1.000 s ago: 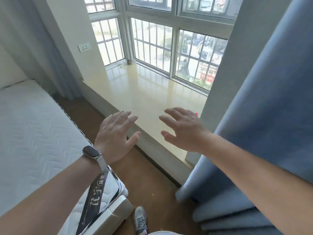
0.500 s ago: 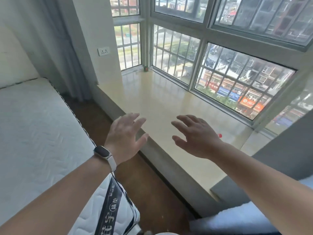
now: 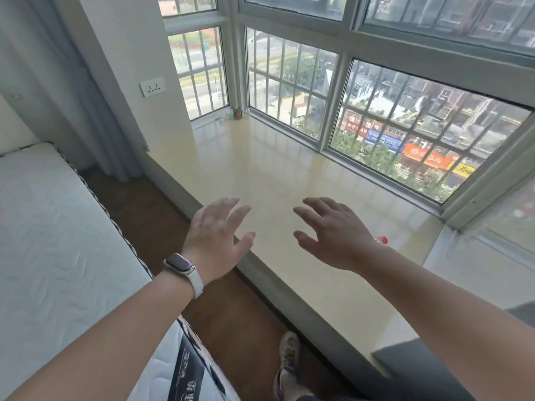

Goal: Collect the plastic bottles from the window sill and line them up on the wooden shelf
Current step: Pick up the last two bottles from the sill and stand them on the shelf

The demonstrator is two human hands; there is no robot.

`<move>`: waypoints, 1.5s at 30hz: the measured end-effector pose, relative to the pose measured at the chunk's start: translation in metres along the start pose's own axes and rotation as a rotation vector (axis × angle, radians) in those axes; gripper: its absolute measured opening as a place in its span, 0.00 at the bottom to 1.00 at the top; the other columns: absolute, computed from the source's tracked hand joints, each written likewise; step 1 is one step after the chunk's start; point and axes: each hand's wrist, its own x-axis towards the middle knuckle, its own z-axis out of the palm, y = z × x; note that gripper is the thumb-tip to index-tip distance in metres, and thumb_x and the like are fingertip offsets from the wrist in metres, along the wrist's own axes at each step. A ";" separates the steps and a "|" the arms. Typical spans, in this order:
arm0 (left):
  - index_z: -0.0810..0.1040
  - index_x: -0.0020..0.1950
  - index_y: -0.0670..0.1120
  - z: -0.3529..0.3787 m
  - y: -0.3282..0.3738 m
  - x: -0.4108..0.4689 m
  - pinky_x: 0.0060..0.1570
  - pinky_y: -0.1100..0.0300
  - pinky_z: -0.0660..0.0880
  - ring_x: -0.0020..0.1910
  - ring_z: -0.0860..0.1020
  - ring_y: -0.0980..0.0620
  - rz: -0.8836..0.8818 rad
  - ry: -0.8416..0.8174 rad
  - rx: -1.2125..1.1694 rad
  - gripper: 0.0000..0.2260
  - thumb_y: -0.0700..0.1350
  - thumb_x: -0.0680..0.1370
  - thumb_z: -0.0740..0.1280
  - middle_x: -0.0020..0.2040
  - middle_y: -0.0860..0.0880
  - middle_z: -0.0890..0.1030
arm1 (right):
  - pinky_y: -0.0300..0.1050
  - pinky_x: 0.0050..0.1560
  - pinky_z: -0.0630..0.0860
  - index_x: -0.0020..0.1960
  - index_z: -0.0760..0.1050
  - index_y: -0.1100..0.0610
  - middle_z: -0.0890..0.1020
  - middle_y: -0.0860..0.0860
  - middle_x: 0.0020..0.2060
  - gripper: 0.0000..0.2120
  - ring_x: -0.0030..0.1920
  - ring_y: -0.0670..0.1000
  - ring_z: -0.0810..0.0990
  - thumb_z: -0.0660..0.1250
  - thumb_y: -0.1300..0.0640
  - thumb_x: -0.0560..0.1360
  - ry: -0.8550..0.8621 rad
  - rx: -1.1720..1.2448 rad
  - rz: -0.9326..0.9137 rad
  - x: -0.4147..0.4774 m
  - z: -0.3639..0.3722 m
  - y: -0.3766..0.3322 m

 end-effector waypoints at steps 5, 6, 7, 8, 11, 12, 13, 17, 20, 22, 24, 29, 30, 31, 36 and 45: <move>0.72 0.70 0.51 0.029 -0.005 0.062 0.70 0.40 0.63 0.71 0.69 0.43 -0.005 -0.070 0.008 0.27 0.62 0.76 0.54 0.71 0.46 0.73 | 0.53 0.68 0.64 0.74 0.66 0.49 0.69 0.53 0.74 0.30 0.74 0.57 0.64 0.52 0.36 0.78 -0.049 0.022 0.024 0.061 0.027 0.045; 0.72 0.70 0.51 0.035 -0.005 0.077 0.69 0.40 0.64 0.71 0.70 0.42 0.000 -0.086 0.011 0.27 0.62 0.76 0.54 0.71 0.46 0.73 | 0.53 0.69 0.63 0.75 0.66 0.49 0.68 0.53 0.74 0.28 0.74 0.56 0.64 0.54 0.37 0.79 -0.052 0.028 0.036 0.074 0.032 0.055; 0.73 0.70 0.51 0.042 -0.004 0.093 0.68 0.40 0.64 0.70 0.70 0.42 0.008 -0.094 0.017 0.27 0.62 0.76 0.54 0.71 0.46 0.74 | 0.52 0.69 0.63 0.75 0.65 0.49 0.68 0.53 0.74 0.28 0.74 0.56 0.64 0.55 0.38 0.79 -0.054 0.032 0.048 0.086 0.036 0.067; 0.73 0.69 0.50 0.049 -0.003 0.109 0.67 0.41 0.65 0.69 0.71 0.42 0.014 -0.095 0.020 0.26 0.61 0.76 0.54 0.70 0.45 0.74 | 0.52 0.69 0.63 0.75 0.65 0.50 0.67 0.53 0.74 0.27 0.74 0.56 0.63 0.56 0.39 0.80 -0.057 0.028 0.055 0.097 0.040 0.078; 0.75 0.68 0.50 0.070 0.001 0.151 0.67 0.43 0.65 0.69 0.71 0.43 0.000 -0.084 -0.004 0.26 0.61 0.75 0.56 0.69 0.45 0.75 | 0.52 0.68 0.63 0.76 0.64 0.50 0.66 0.53 0.75 0.27 0.74 0.56 0.63 0.55 0.39 0.80 -0.096 -0.009 0.069 0.125 0.050 0.112; 0.75 0.68 0.50 0.077 0.002 0.163 0.67 0.44 0.65 0.69 0.71 0.43 0.001 -0.086 -0.012 0.26 0.61 0.75 0.56 0.69 0.45 0.75 | 0.52 0.68 0.63 0.76 0.63 0.50 0.66 0.53 0.75 0.28 0.73 0.56 0.63 0.54 0.39 0.81 -0.116 -0.015 0.084 0.132 0.053 0.122; 0.74 0.68 0.50 0.084 0.003 0.173 0.67 0.44 0.65 0.69 0.71 0.43 0.006 -0.097 -0.016 0.26 0.61 0.75 0.56 0.69 0.45 0.75 | 0.52 0.68 0.63 0.76 0.63 0.50 0.66 0.53 0.74 0.28 0.73 0.56 0.63 0.54 0.39 0.80 -0.135 -0.015 0.100 0.137 0.055 0.131; 0.74 0.69 0.51 0.105 0.010 0.208 0.67 0.43 0.65 0.70 0.70 0.43 0.027 -0.134 -0.027 0.27 0.61 0.75 0.55 0.69 0.45 0.75 | 0.53 0.68 0.64 0.75 0.65 0.51 0.68 0.54 0.73 0.27 0.72 0.57 0.65 0.55 0.39 0.80 -0.137 -0.012 0.133 0.150 0.057 0.162; 0.75 0.69 0.49 0.115 0.017 0.240 0.67 0.43 0.66 0.70 0.71 0.42 0.062 -0.152 -0.036 0.28 0.61 0.75 0.55 0.70 0.45 0.75 | 0.52 0.67 0.65 0.75 0.64 0.51 0.68 0.54 0.73 0.29 0.71 0.57 0.66 0.51 0.37 0.79 -0.122 -0.033 0.158 0.161 0.051 0.182; 0.74 0.70 0.49 0.121 0.024 0.259 0.67 0.43 0.65 0.70 0.70 0.42 0.097 -0.175 -0.039 0.28 0.62 0.76 0.54 0.70 0.45 0.74 | 0.53 0.67 0.65 0.75 0.65 0.51 0.69 0.54 0.73 0.28 0.71 0.57 0.66 0.53 0.38 0.79 -0.123 -0.020 0.186 0.165 0.052 0.194; 0.74 0.70 0.50 0.129 0.030 0.274 0.68 0.43 0.65 0.71 0.70 0.43 0.132 -0.197 -0.041 0.28 0.62 0.76 0.54 0.71 0.45 0.74 | 0.53 0.66 0.65 0.74 0.66 0.51 0.70 0.55 0.72 0.30 0.71 0.58 0.67 0.50 0.37 0.78 -0.123 -0.005 0.219 0.164 0.054 0.205; 0.73 0.71 0.50 0.156 0.042 0.322 0.69 0.44 0.63 0.71 0.69 0.43 0.229 -0.259 -0.077 0.28 0.62 0.76 0.54 0.71 0.45 0.73 | 0.54 0.65 0.67 0.73 0.68 0.52 0.72 0.56 0.70 0.36 0.69 0.58 0.69 0.43 0.36 0.74 -0.135 0.053 0.331 0.163 0.060 0.230; 0.73 0.71 0.50 0.163 0.046 0.331 0.69 0.44 0.63 0.72 0.69 0.43 0.249 -0.285 -0.087 0.29 0.62 0.75 0.53 0.72 0.45 0.73 | 0.54 0.65 0.67 0.73 0.69 0.52 0.73 0.56 0.70 0.35 0.69 0.59 0.70 0.45 0.36 0.75 -0.133 0.062 0.364 0.162 0.063 0.236; 0.72 0.71 0.51 0.170 0.051 0.339 0.69 0.45 0.63 0.72 0.68 0.43 0.270 -0.312 -0.099 0.29 0.62 0.75 0.53 0.72 0.46 0.72 | 0.55 0.65 0.68 0.73 0.70 0.53 0.73 0.56 0.70 0.34 0.69 0.59 0.70 0.45 0.36 0.75 -0.131 0.073 0.399 0.161 0.065 0.241; 0.74 0.70 0.50 0.203 0.070 0.380 0.68 0.46 0.64 0.71 0.69 0.43 0.425 -0.401 -0.151 0.28 0.62 0.75 0.54 0.71 0.46 0.73 | 0.54 0.66 0.67 0.74 0.68 0.51 0.72 0.54 0.71 0.35 0.70 0.58 0.69 0.45 0.36 0.74 -0.139 0.115 0.582 0.159 0.083 0.262; 0.73 0.71 0.50 0.287 0.106 0.420 0.69 0.48 0.63 0.72 0.68 0.44 0.641 -0.617 -0.200 0.30 0.62 0.74 0.53 0.72 0.46 0.73 | 0.50 0.68 0.60 0.75 0.64 0.50 0.66 0.52 0.74 0.26 0.73 0.55 0.63 0.55 0.41 0.80 -0.199 0.255 0.921 0.126 0.155 0.271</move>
